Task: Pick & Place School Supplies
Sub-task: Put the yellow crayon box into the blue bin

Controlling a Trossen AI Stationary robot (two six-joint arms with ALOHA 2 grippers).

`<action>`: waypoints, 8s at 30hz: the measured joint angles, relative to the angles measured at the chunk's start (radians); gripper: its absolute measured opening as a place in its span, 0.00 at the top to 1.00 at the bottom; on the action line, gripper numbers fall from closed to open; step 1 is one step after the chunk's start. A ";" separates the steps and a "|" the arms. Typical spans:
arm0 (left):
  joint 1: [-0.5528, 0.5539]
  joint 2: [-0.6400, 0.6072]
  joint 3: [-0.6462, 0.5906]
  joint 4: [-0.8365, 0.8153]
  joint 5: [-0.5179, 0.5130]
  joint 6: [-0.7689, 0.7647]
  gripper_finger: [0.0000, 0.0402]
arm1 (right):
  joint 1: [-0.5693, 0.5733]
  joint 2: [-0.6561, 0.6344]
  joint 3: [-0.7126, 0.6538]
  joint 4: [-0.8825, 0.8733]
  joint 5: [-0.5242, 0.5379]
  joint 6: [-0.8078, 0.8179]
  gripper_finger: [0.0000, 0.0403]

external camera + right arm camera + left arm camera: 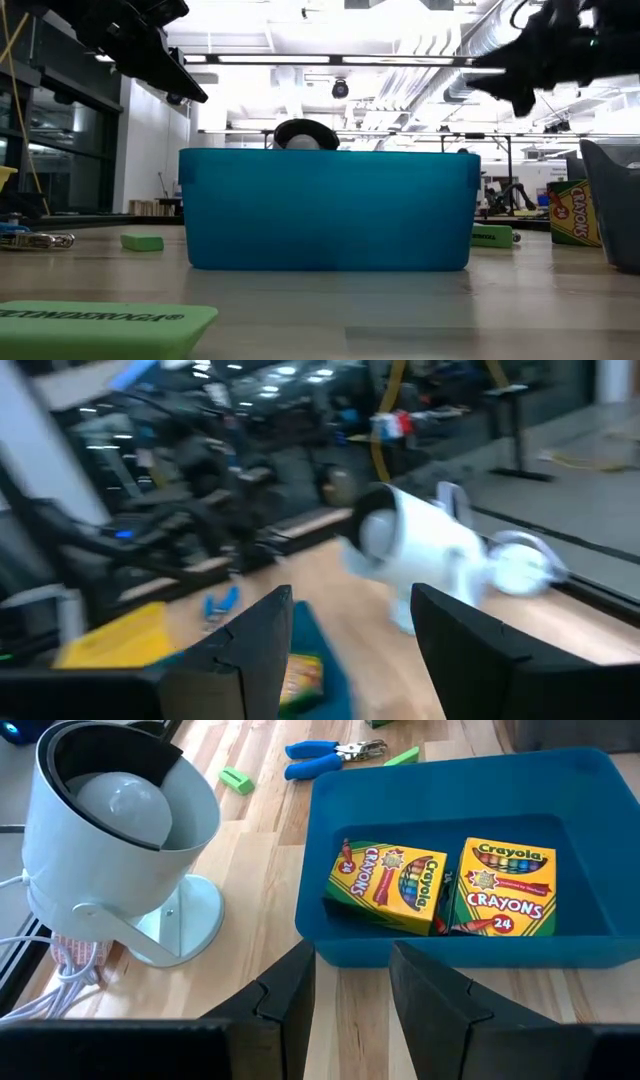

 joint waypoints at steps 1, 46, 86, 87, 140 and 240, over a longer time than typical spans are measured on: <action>0.000 0.000 0.000 0.000 0.000 0.000 0.69 | 0.016 0.000 0.012 0.000 -0.011 0.002 0.51; 0.002 0.000 0.000 0.000 -0.001 0.000 0.69 | 0.626 0.676 0.775 -1.369 0.362 0.683 0.51; 0.002 0.000 0.000 0.000 -0.001 0.000 0.69 | 0.561 1.005 0.716 -1.446 0.209 0.930 0.51; 0.002 0.000 0.000 0.000 -0.001 0.000 0.69 | 0.561 1.005 0.706 -1.436 0.205 0.930 0.51; 0.002 0.000 0.000 0.000 -0.001 0.000 0.69 | 0.880 1.005 0.589 -1.269 0.243 0.745 0.51; 0.002 0.000 0.000 0.000 -0.001 0.000 0.69 | 1.552 1.006 0.313 -1.040 0.695 0.727 0.68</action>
